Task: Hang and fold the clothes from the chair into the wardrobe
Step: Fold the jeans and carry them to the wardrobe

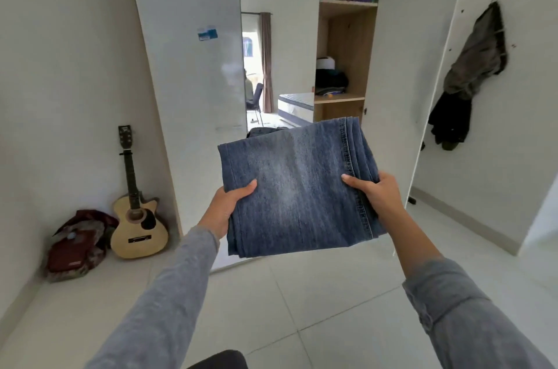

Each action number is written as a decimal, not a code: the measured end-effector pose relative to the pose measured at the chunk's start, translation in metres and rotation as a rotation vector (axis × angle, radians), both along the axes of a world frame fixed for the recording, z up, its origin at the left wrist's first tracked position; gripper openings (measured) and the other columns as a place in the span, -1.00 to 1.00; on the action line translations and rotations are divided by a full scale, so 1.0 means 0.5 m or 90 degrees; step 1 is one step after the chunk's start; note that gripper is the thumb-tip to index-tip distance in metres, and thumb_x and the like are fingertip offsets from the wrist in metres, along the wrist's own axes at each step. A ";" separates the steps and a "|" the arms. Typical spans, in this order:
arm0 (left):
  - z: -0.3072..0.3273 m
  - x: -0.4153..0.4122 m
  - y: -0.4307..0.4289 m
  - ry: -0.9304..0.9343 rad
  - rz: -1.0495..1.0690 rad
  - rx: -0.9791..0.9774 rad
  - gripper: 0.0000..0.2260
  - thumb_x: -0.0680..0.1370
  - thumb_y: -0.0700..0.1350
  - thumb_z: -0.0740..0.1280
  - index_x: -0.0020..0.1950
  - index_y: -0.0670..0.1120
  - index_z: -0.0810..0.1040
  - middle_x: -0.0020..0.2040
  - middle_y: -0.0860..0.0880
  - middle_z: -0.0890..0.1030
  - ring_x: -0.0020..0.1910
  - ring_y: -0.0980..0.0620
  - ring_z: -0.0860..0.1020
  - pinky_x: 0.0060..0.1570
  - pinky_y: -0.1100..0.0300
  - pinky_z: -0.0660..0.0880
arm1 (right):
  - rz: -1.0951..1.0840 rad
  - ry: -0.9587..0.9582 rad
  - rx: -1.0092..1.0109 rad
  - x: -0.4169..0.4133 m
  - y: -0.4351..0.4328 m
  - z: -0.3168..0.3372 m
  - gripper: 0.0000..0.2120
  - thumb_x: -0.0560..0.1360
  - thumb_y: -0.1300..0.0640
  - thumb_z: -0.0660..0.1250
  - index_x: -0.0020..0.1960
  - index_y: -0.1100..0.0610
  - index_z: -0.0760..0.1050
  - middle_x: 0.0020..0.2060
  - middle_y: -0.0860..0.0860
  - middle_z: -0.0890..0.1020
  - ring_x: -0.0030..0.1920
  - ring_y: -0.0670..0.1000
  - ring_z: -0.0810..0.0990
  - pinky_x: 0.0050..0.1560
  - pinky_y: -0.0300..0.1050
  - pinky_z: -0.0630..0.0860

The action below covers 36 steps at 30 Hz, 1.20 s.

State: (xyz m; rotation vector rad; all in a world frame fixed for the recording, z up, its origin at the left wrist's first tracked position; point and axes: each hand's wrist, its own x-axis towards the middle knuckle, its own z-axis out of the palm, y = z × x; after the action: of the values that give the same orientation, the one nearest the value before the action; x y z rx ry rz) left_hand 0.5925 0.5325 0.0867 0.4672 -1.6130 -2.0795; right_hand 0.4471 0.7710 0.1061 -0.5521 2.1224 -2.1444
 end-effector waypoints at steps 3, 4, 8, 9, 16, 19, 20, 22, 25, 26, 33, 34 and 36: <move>0.016 -0.145 0.042 0.015 -0.013 -0.027 -0.61 0.44 -0.11 0.46 0.23 -0.17 0.51 0.10 -0.13 0.63 0.04 -0.11 0.62 0.03 0.02 0.57 | -0.054 -0.008 -0.009 -0.117 0.044 0.002 -0.71 0.30 0.12 0.56 -0.06 0.11 0.54 -0.13 0.04 0.65 -0.09 0.08 0.64 -0.06 -0.02 0.58; 0.025 -0.214 0.060 0.020 -0.027 -0.029 -0.59 0.43 -0.11 0.46 0.24 -0.18 0.51 0.11 -0.13 0.63 0.05 -0.12 0.62 0.05 0.01 0.56 | -0.070 -0.009 -0.005 -0.171 0.069 0.008 -0.74 0.30 0.13 0.55 -0.09 0.08 0.53 -0.16 0.02 0.64 -0.08 0.09 0.63 -0.05 -0.01 0.57; 0.045 -0.402 0.115 0.027 -0.078 -0.059 -0.58 0.43 -0.11 0.47 0.25 -0.18 0.50 0.13 -0.13 0.62 0.04 -0.11 0.62 0.04 0.01 0.57 | -0.115 -0.007 0.029 -0.320 0.149 0.029 -0.66 0.29 0.17 0.55 0.01 0.17 0.55 -0.07 0.11 0.65 -0.05 0.15 0.63 0.06 0.12 0.57; 0.048 -0.461 0.135 0.031 -0.094 -0.064 -0.59 0.44 -0.11 0.46 0.25 -0.18 0.51 0.12 -0.12 0.62 0.04 -0.11 0.62 0.04 0.00 0.57 | -0.131 -0.003 0.031 -0.367 0.175 0.034 -0.61 0.29 0.19 0.55 0.07 0.21 0.55 -0.04 0.12 0.65 -0.04 0.16 0.63 0.07 0.12 0.57; 0.008 -0.737 0.227 0.025 -0.176 -0.056 -0.56 0.45 -0.08 0.45 0.29 -0.13 0.48 0.16 -0.08 0.60 0.08 -0.08 0.60 0.04 0.03 0.56 | -0.200 0.015 0.065 -0.609 0.280 0.019 -0.59 0.30 0.17 0.55 0.10 0.19 0.55 -0.03 0.11 0.65 -0.06 0.14 0.63 0.05 0.11 0.57; -0.006 -0.829 0.225 0.022 -0.186 -0.056 -0.58 0.45 -0.08 0.45 0.27 -0.12 0.49 0.14 -0.05 0.61 0.04 -0.04 0.61 -0.13 0.16 0.56 | -0.225 -0.003 0.075 -0.693 0.276 -0.013 -0.59 0.30 0.18 0.54 0.11 0.20 0.55 -0.03 0.12 0.65 -0.05 0.15 0.63 0.07 0.13 0.57; -0.015 -0.862 0.219 0.020 -0.184 -0.057 -0.58 0.44 -0.07 0.46 0.26 -0.12 0.49 0.14 -0.05 0.61 0.04 -0.04 0.61 -0.12 0.16 0.56 | -0.232 -0.008 0.074 -0.724 0.269 -0.021 -0.60 0.31 0.20 0.53 0.11 0.20 0.54 -0.02 0.12 0.65 -0.05 0.15 0.63 0.06 0.12 0.57; -0.032 -0.916 0.200 0.012 -0.176 -0.054 -0.55 0.43 -0.05 0.47 0.27 -0.12 0.48 0.14 -0.04 0.60 0.06 -0.04 0.60 -0.05 0.13 0.55 | -0.240 -0.015 0.064 -0.779 0.247 -0.031 -0.62 0.33 0.23 0.51 0.12 0.21 0.54 -0.03 0.12 0.64 -0.06 0.14 0.61 0.03 0.05 0.56; -0.053 -1.022 0.150 0.006 -0.158 -0.047 -0.57 0.44 -0.07 0.45 0.26 -0.13 0.47 0.12 -0.04 0.60 0.06 -0.04 0.59 -0.03 0.13 0.54 | -0.232 -0.015 0.070 -0.894 0.185 -0.044 -0.64 0.36 0.24 0.49 0.12 0.21 0.52 -0.05 0.11 0.62 -0.05 0.14 0.59 0.02 0.03 0.54; -0.057 -1.054 0.130 0.004 -0.154 -0.045 -0.60 0.45 -0.08 0.44 0.25 -0.12 0.47 0.10 -0.03 0.60 0.04 -0.03 0.58 -0.07 0.15 0.53 | -0.225 -0.014 0.074 -0.928 0.164 -0.047 -0.66 0.36 0.24 0.48 0.11 0.21 0.52 -0.06 0.10 0.61 -0.05 0.13 0.59 0.02 0.02 0.54; -0.048 -1.360 -0.041 -0.020 -0.142 -0.043 -0.65 0.45 -0.08 0.45 0.19 -0.09 0.50 0.08 -0.02 0.61 0.00 -0.01 0.60 -0.16 0.20 0.53 | -0.209 -0.022 0.104 -1.244 -0.014 -0.042 -0.66 0.37 0.23 0.49 0.10 0.19 0.49 -0.07 0.09 0.59 -0.03 0.15 0.58 0.05 0.04 0.53; -0.047 -1.398 -0.063 -0.023 -0.142 -0.042 -0.67 0.45 -0.09 0.45 0.18 -0.08 0.50 0.07 -0.02 0.61 -0.01 0.00 0.60 -0.18 0.22 0.53 | -0.208 -0.025 0.106 -1.284 -0.037 -0.041 -0.65 0.37 0.22 0.49 0.11 0.19 0.49 -0.07 0.09 0.59 -0.03 0.15 0.58 0.04 0.03 0.53; -0.048 -1.478 -0.112 -0.030 -0.140 -0.035 -0.65 0.44 -0.09 0.45 0.18 -0.09 0.50 0.07 -0.03 0.62 -0.01 0.00 0.61 -0.17 0.21 0.53 | -0.204 -0.030 0.100 -1.367 -0.083 -0.047 -0.65 0.38 0.22 0.48 0.12 0.18 0.48 -0.07 0.08 0.58 -0.05 0.13 0.57 0.01 0.01 0.52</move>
State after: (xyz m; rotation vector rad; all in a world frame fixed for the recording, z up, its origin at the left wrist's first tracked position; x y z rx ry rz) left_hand -0.1466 0.4764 0.0628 0.3348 -1.8158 -2.1881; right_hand -0.2366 0.7295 0.0825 -0.1531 2.4668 -2.0812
